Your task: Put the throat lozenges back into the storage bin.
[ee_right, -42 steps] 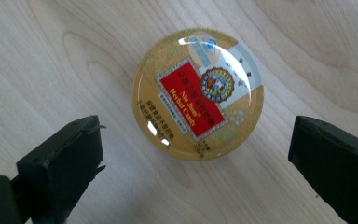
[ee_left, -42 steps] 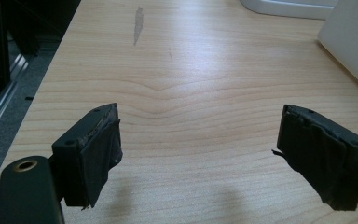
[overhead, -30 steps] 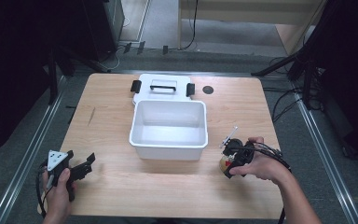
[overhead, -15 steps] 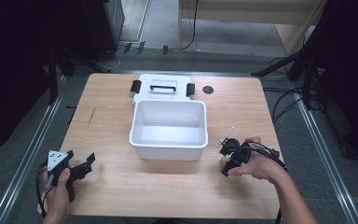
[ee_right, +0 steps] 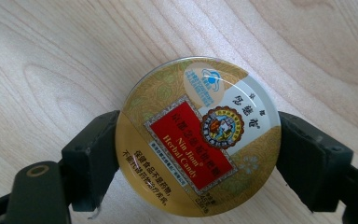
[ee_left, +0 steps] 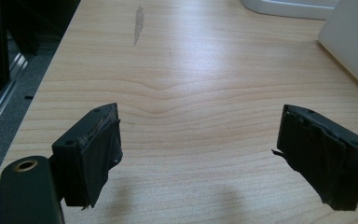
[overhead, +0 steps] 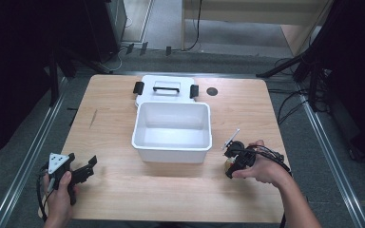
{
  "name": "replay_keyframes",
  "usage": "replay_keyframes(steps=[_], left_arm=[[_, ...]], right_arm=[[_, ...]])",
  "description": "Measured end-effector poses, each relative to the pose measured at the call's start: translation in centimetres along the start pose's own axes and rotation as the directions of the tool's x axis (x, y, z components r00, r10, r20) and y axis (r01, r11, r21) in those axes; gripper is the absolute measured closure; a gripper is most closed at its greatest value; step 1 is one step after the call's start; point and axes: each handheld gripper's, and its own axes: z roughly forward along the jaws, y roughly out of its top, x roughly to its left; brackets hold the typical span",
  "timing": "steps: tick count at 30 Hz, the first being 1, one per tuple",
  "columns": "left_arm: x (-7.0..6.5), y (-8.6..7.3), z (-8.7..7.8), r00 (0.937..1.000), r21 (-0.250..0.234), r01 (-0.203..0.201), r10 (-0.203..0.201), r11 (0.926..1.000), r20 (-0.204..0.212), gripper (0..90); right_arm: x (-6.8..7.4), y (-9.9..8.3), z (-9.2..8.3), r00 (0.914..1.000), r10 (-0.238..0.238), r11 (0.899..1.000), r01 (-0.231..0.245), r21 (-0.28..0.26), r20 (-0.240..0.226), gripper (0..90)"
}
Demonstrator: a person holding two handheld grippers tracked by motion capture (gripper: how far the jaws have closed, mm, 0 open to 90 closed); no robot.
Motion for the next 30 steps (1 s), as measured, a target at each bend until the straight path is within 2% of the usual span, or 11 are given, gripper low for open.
replay_keyframes(steps=[8,12,30], left_arm=[[0.0,0.0,0.0,1.0,-0.001,0.001,-0.001,1.0,-0.001,14.1],[0.0,0.0,0.0,1.0,-0.001,0.0,0.0,1.0,0.0,14.1],[0.0,0.0,0.0,1.0,-0.002,0.001,-0.001,1.0,-0.001,14.1]], right_arm=[[-0.4,0.1,-0.6,0.9994,-0.005,1.0,0.005,-0.002,-0.034,20.4],[-0.6,0.3,-1.6,0.9991,-0.007,1.0,0.007,-0.012,-0.042,20.4],[-1.4,1.6,-6.1,0.9952,-0.072,0.996,0.068,-0.053,-0.067,20.4]])
